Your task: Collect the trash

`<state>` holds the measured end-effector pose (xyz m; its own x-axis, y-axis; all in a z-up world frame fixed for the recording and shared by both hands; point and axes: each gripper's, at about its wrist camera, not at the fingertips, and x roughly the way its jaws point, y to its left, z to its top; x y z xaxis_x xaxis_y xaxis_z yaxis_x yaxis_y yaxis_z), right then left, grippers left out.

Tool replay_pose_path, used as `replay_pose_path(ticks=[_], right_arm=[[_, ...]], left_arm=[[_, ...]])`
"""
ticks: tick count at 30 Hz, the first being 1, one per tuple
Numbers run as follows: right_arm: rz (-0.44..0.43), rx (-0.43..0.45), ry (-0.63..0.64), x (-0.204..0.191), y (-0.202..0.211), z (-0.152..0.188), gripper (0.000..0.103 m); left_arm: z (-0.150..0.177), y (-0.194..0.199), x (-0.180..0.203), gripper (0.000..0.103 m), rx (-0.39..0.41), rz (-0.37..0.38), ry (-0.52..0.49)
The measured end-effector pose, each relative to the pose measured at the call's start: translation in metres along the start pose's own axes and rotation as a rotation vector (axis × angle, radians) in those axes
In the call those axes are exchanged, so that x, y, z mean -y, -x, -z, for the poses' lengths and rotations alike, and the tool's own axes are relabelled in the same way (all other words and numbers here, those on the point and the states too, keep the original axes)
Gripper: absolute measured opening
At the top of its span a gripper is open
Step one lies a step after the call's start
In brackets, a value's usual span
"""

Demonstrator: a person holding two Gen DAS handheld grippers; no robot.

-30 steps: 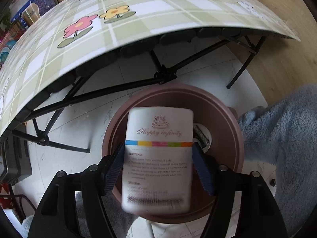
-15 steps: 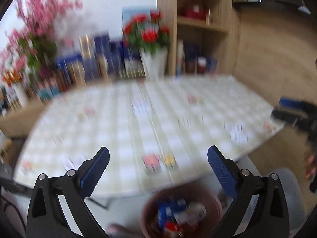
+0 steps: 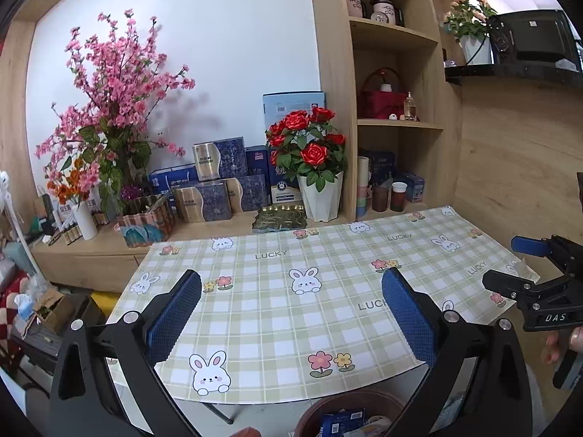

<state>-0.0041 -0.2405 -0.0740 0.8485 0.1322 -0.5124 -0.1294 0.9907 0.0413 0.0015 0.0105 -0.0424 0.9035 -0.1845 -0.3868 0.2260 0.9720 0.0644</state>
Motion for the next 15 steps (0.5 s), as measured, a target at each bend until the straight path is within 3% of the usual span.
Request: replay_pose_path(ticks=[3, 15], right_arm=[[-0.002, 0.001, -0.010, 0.0010, 0.0015, -0.0005, 0.097], [0.018, -0.005, -0.027, 0.0065, 0.0047, -0.0010, 0.097]], left_arm=[[0.0003, 0.0065, 0.0016, 0.097, 0.013, -0.073, -0.015], [0.0022, 0.0097, 0.0044, 0.097, 0.002, -0.056, -0.037]])
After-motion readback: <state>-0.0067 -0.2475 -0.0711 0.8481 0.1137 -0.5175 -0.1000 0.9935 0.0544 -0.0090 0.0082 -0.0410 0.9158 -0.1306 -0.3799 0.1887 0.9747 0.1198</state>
